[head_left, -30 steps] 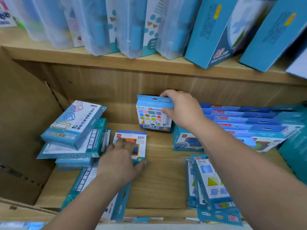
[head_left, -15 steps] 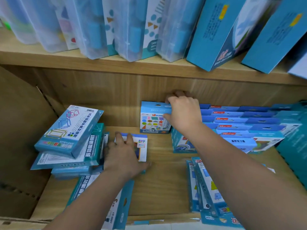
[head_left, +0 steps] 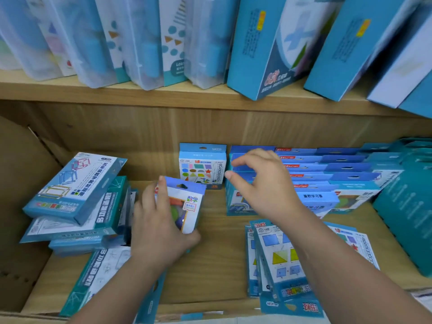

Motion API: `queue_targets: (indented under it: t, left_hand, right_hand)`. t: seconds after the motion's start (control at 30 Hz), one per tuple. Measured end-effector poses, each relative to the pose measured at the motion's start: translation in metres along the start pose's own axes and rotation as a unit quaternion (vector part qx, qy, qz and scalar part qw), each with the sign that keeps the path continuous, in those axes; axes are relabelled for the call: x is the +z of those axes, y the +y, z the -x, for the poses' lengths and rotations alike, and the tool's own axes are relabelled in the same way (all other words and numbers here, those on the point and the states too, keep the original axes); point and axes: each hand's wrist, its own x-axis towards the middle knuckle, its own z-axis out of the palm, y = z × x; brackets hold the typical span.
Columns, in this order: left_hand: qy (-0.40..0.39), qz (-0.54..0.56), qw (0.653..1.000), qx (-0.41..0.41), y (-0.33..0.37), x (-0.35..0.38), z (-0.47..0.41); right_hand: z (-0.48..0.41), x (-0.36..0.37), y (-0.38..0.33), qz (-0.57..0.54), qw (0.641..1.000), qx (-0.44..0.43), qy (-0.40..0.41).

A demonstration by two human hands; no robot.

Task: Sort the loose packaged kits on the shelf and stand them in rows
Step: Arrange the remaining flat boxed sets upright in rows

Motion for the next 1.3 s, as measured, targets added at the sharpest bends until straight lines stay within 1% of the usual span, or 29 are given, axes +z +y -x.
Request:
queue_targets:
  t: [0.07,0.13,0.2,0.27,0.4,0.47,0.5,0.57,0.7,0.8,0.9,1.0,1.17,1.23,1.3]
  left_hand:
    - [0.064,0.026,0.997,0.033,0.006,-0.006,0.009]
    - [0.119,0.046,0.989,0.07,0.015,-0.013,0.016]
    - [0.16,0.06,0.98,0.105,0.029,-0.021,0.023]
    - [0.183,0.062,0.971,0.143,0.046,-0.028,0.03]
    - [0.204,0.043,0.957,0.201,0.083,-0.034,0.04]
    - [0.203,0.037,0.953,0.223,0.103,-0.032,0.042]
    - [0.198,0.038,0.951,0.234,0.114,-0.03,0.043]
    - [0.171,0.051,0.952,0.248,0.134,-0.025,0.046]
    - [0.067,0.067,0.966,0.242,0.168,-0.005,0.056]
    - [0.016,0.041,0.969,0.243,0.188,0.012,0.061]
    - [-0.042,-0.003,0.971,0.237,0.209,0.023,0.062]
    - [-0.078,-0.045,0.966,0.242,0.229,0.031,0.056]
    - [-0.096,-0.116,0.958,0.242,0.246,0.046,0.049]
    - [-0.1,-0.138,0.956,0.24,0.25,0.049,0.049]
    - [-0.102,-0.135,0.956,0.241,0.253,0.051,0.051]
  right_hand:
    - [0.012,-0.006,-0.01,-0.048,0.998,0.028,-0.03]
    - [0.021,-0.011,-0.02,-0.089,0.991,0.067,-0.078]
    - [0.027,-0.016,-0.026,-0.164,0.969,0.121,-0.138]
    - [0.031,-0.022,-0.024,-0.247,0.945,0.134,-0.167]
    - [0.041,-0.05,-0.012,-0.369,0.899,0.148,-0.181]
    - [0.046,-0.068,0.0,-0.4,0.89,0.145,-0.162]
    - [0.048,-0.08,0.008,-0.404,0.891,0.142,-0.148]
    - [0.052,-0.102,0.029,-0.386,0.905,0.132,-0.119]
    - [0.062,-0.159,0.084,-0.347,0.928,0.12,-0.059]
    - [0.074,-0.2,0.127,-0.314,0.942,0.117,-0.019]
    - [0.086,-0.226,0.165,-0.253,0.96,0.12,0.003]
    - [0.094,-0.235,0.195,-0.211,0.967,0.141,0.006]
    - [0.099,-0.22,0.234,-0.129,0.977,0.161,-0.048]
    - [0.1,-0.212,0.241,-0.125,0.975,0.174,-0.057]
    - [0.1,-0.207,0.245,-0.132,0.972,0.187,-0.049]
